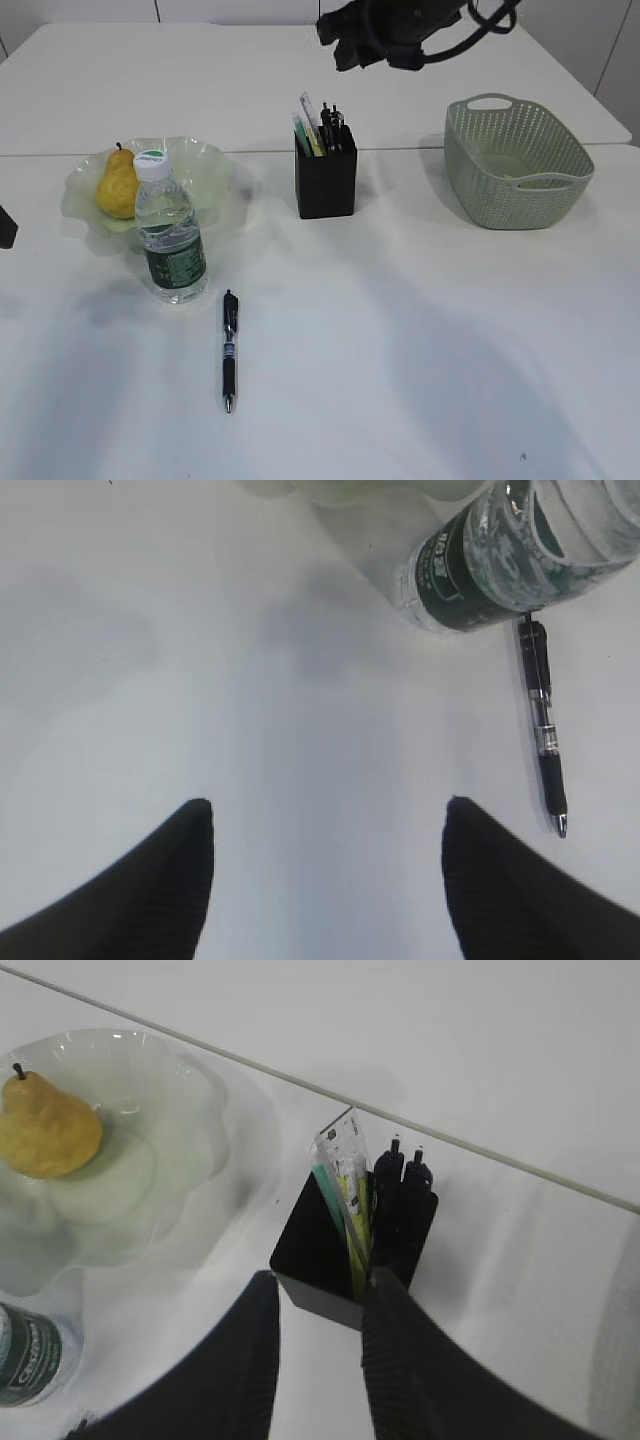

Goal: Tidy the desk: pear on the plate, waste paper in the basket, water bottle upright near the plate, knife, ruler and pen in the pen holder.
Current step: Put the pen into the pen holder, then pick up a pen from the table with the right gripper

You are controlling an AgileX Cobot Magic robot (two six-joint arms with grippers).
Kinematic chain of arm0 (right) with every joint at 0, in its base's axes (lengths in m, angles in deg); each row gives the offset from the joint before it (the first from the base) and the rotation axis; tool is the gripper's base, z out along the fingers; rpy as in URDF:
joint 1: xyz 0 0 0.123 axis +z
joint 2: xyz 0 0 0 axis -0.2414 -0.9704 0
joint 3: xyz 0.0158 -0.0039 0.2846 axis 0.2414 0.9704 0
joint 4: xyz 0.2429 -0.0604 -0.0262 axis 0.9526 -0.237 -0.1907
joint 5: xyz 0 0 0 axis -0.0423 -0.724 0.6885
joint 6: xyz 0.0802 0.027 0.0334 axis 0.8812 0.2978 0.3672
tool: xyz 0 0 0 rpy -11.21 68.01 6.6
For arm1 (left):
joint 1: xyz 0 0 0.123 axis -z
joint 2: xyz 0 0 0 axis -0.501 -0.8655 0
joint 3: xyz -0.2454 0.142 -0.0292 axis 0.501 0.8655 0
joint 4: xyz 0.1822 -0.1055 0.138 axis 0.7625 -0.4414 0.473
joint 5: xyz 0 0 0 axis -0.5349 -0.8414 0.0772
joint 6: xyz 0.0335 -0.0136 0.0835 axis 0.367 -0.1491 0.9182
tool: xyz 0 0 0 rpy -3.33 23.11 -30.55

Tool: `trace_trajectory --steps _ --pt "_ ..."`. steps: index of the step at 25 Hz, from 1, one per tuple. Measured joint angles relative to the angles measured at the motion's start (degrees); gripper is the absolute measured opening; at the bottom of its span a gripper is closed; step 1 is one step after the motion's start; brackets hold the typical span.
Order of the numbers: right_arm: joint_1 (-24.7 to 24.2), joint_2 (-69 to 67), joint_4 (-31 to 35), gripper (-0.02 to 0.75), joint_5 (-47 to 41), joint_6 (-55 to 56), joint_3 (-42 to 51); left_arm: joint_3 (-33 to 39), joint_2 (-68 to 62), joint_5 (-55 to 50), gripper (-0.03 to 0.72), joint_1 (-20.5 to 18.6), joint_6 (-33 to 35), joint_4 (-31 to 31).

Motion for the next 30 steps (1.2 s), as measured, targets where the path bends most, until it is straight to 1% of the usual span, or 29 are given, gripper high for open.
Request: trace_trajectory --steps 6,16,20,25,27,30 --pt "0.0 6.5 -3.4 0.219 -10.0 7.4 0.0 0.0 0.0 0.0 0.506 0.0 0.0 0.0" --pt "0.1 11.8 -3.7 0.22 -24.8 11.6 0.0 0.0 0.0 0.0 0.506 0.0 0.0 -0.1" --pt "0.1 12.2 -3.8 0.22 -26.5 12.4 0.0 0.0 0.0 0.0 0.506 0.0 0.0 -0.1" --pt "0.2 12.2 -3.8 0.22 -26.6 13.6 0.2 0.0 0.0 -0.2 0.506 0.0 0.0 -0.2" --pt "0.8 12.9 -4.5 0.221 -26.6 13.9 1.8 0.0 0.0 -0.3 0.506 0.0 0.0 -0.1" --pt "2.4 14.3 -8.1 0.221 -26.6 14.2 7.6 0.0 0.0 -0.7 0.506 0.0 0.0 -0.1"
